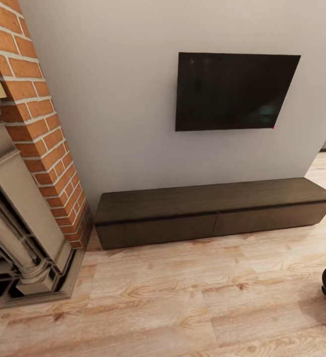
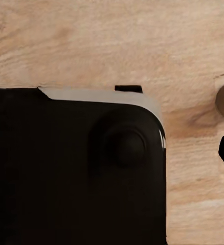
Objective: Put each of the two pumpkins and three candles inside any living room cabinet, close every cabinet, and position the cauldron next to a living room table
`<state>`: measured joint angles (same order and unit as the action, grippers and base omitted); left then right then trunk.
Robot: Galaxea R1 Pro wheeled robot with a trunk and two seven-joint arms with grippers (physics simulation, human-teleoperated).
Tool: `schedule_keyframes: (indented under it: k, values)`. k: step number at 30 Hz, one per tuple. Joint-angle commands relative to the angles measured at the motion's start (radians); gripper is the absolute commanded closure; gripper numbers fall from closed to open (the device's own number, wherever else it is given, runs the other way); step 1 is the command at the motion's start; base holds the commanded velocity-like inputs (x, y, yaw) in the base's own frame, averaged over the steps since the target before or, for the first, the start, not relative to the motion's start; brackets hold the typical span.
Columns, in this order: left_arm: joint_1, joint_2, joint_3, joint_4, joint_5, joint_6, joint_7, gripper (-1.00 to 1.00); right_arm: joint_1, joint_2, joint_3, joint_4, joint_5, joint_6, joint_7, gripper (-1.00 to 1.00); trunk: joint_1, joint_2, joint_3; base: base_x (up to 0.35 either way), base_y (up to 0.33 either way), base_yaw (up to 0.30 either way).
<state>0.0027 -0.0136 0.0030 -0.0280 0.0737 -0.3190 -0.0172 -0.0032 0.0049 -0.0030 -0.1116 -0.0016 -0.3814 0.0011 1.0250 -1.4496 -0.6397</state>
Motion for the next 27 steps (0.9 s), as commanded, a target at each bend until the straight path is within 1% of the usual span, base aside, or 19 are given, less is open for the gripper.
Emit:
schedule_keyframes:
  k: [1,5,6,7,9,10,11,12,14,15,16,17,18,21,22,23,24,26,27]
  values:
    - [0.0,0.0,-0.001,-0.003,0.006,-0.002,-0.002,-1.0,-0.001,0.0,-0.001,-0.052,0.0,0.02,0.0,-1.0,0.0,0.0,-0.001,0.0,0.0,-0.005]
    - [-0.002,0.001,-0.003,-0.011,0.005,-0.002,-0.002,-1.0,-0.001,0.001,-0.001,-0.236,-0.001,0.176,0.001,-1.0,0.0,0.0,-0.001,0.0,0.0,-0.002]
    - [-0.005,0.004,-0.002,-0.025,0.006,-0.001,-0.002,-1.0,-0.001,0.001,-0.001,-0.316,-0.001,0.242,0.002,-1.0,0.0,0.0,-0.001,0.0,0.0,0.0]
    - [-0.006,0.006,-0.002,-0.035,0.007,-0.001,-0.001,-1.0,-0.001,0.001,0.0,-0.359,-0.001,0.276,0.002,-1.0,0.0,0.0,-0.001,0.0,0.0,0.0]
    - [-0.007,0.011,-0.001,-0.089,0.01,0.006,0.0,-1.0,-0.001,0.0,0.001,-0.543,-0.002,0.408,0.002,-1.0,0.0,0.0,-0.001,0.0,0.0,0.0]
    - [-0.008,0.012,-0.001,-0.104,0.011,0.008,0.0,-1.0,-0.001,0.0,0.001,-0.588,-0.002,0.439,0.002,-1.0,0.0,0.0,-0.001,0.0,0.0,0.0]
    - [-0.009,0.015,0.0,-0.135,0.012,0.011,0.0,-1.0,-0.001,0.0,0.001,-0.676,-0.006,0.497,0.003,-1.0,0.0,0.0,-0.001,0.0,0.0,0.0]
    - [-0.01,0.017,0.0,-0.151,0.013,0.013,-0.001,-1.0,-0.001,0.0,0.001,-0.717,-0.01,0.524,0.005,-1.0,0.0,0.0,-0.001,0.0,0.0,0.0]
    - [-0.012,0.027,0.002,-0.223,0.016,0.032,-0.002,-1.0,-0.001,-0.001,0.001,-0.862,-0.053,0.606,0.017,-1.0,0.0,0.0,-0.001,0.0,0.0,0.0]
    - [-0.012,0.03,0.002,-0.246,0.019,0.045,-0.002,-1.0,-0.001,-0.002,0.001,-0.894,-0.07,0.619,0.024,-1.0,0.0,0.0,-0.001,0.0,0.0,0.0]
    - [-0.013,0.036,0.002,-0.296,0.029,0.084,-0.002,-1.0,-0.001,-0.003,0.001,-0.952,-0.111,0.64,0.04,-1.0,0.0,0.0,-0.001,0.0,0.0,0.0]
    - [-0.013,0.039,0.003,-0.324,0.036,0.113,-0.003,-1.0,-0.001,-0.003,0.001,-0.977,-0.135,0.648,0.051,-1.0,0.0,0.0,-0.001,0.0,0.0,0.0]
    - [-0.013,0.043,0.003,-0.385,0.056,0.188,-0.003,-1.0,-0.001,-0.004,0.0,-1.021,-0.192,0.658,0.078,-1.0,0.0,0.0,-0.001,0.0,0.0,0.0]
    - [-0.013,0.061,0.002,-0.603,0.123,0.473,-0.008,-1.0,-0.001,-0.006,-0.004,-1.081,-0.402,0.667,0.184,-1.0,0.0,0.0,-0.001,0.0,0.0,0.0]
    - [-0.013,0.064,0.002,-0.641,0.132,0.518,-0.011,-1.0,-0.001,-0.007,-0.004,-1.084,-0.435,0.666,0.199,-1.0,0.0,0.0,-0.001,0.0,0.0,0.0]
    - [-0.013,0.069,0.002,-0.72,0.147,0.598,-0.02,-1.0,-0.001,-0.008,-0.004,-1.085,-0.493,0.662,0.224,-1.0,0.0,0.0,-0.001,0.0,0.0,0.0]
    - [-0.014,0.072,0.002,-0.796,0.16,0.669,-0.033,-1.0,-0.001,-0.007,-0.004,-1.075,-0.537,0.656,0.24,-1.0,0.0,0.0,-0.001,0.0,0.0,0.0]
    - [-0.021,0.076,0.003,-0.941,0.182,0.803,-0.053,-1.0,-0.001,-0.007,-0.004,-1.035,-0.587,0.634,0.257,-1.0,0.0,0.0,-0.001,0.0,0.0,0.0]
    - [-0.027,0.076,0.004,-0.975,0.188,0.838,-0.056,-1.0,-0.001,-0.007,-0.004,-1.024,-0.594,0.625,0.259,-1.0,0.0,0.0,-0.001,0.0,0.0,0.0]
